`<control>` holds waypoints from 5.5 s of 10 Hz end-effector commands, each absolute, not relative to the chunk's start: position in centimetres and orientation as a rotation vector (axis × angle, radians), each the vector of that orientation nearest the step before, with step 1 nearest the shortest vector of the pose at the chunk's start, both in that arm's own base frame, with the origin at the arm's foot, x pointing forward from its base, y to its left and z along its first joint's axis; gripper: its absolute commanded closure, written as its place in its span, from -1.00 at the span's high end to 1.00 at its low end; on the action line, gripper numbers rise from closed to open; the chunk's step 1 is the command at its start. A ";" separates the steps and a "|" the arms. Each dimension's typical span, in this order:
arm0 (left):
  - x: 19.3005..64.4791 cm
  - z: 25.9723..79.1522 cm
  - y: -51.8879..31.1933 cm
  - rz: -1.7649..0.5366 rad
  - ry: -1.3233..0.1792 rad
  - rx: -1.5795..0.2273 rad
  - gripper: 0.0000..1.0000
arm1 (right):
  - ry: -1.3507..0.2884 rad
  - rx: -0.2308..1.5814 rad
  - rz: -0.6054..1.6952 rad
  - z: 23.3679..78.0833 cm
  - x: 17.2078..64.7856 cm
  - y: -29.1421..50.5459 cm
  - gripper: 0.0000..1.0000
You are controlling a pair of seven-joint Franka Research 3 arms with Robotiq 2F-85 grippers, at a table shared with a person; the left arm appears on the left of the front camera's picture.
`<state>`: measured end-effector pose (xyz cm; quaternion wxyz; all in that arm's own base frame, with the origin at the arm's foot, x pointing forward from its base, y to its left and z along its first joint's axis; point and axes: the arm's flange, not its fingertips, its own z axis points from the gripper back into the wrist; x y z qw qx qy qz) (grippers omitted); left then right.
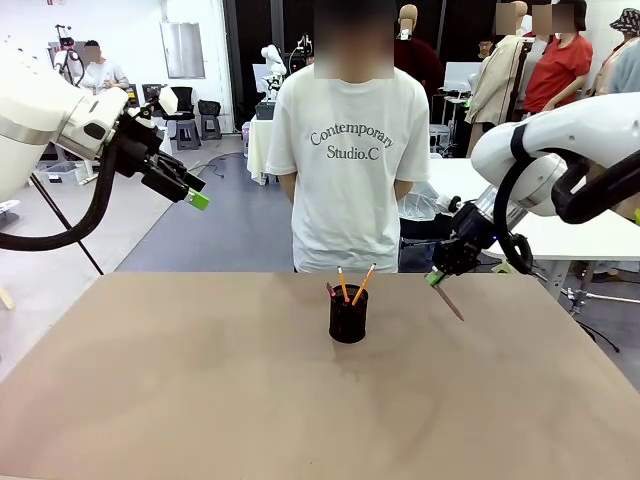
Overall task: Place the pens into the pen holder.
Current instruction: Pick up a writing instrument from the table and place it into the Pen holder.
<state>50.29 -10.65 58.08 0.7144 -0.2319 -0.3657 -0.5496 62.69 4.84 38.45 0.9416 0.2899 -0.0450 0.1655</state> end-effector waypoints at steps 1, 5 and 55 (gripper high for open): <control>50.3 58.1 -10.5 -1.214 -0.810 -0.509 1.00 | -0.114 0.514 0.283 38.0 61.8 4.8 -1.00; 50.3 58.1 -10.5 -1.214 -0.810 -0.509 1.00 | -0.091 0.581 0.331 38.1 62.5 4.5 -1.00; 50.3 58.1 -10.5 -1.214 -0.810 -0.509 1.00 | -1.274 1.009 1.067 33.8 58.0 16.7 -0.23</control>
